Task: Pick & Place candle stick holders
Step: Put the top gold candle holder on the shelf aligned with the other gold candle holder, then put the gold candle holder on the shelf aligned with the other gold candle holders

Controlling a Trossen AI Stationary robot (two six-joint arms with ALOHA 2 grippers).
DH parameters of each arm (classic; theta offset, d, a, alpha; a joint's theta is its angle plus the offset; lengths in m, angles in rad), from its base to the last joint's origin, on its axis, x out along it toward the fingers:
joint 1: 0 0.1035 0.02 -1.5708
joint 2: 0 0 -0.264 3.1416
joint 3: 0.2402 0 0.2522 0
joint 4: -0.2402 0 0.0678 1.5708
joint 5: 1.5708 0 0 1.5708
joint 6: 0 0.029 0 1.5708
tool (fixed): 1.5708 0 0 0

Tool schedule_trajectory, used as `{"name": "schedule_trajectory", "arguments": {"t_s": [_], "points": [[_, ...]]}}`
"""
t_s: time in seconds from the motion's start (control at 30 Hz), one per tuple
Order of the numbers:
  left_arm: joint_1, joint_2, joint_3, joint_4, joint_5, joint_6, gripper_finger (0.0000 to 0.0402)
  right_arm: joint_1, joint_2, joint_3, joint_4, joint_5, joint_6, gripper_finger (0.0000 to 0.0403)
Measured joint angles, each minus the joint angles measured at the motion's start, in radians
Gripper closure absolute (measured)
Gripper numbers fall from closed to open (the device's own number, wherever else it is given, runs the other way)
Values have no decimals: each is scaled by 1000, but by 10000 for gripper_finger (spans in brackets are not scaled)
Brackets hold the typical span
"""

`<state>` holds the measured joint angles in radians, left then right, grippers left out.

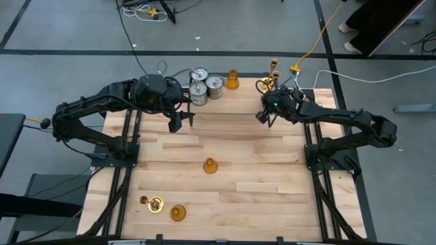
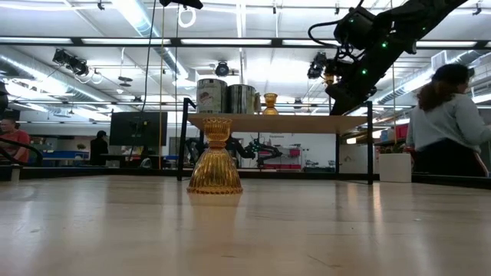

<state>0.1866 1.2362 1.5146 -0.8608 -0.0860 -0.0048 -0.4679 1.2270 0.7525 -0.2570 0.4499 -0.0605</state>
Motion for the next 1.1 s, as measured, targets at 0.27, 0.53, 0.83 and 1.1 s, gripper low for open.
{"name": "schedule_trajectory", "arguments": {"t_s": [0.27,0.53,0.83,1.1], "points": [[0,0,0,0,0,0,145,-9,0,1,0,-5,16,403],[0,0,0,0,0,0,145,-10,0,0,96,-70,-27,403],[0,0,0,-9,0,26,145,34,-28,0,305,-259,-133,403],[0,0,0,-10,14,43,157,149,-49,0,419,-286,-88,403]]}}
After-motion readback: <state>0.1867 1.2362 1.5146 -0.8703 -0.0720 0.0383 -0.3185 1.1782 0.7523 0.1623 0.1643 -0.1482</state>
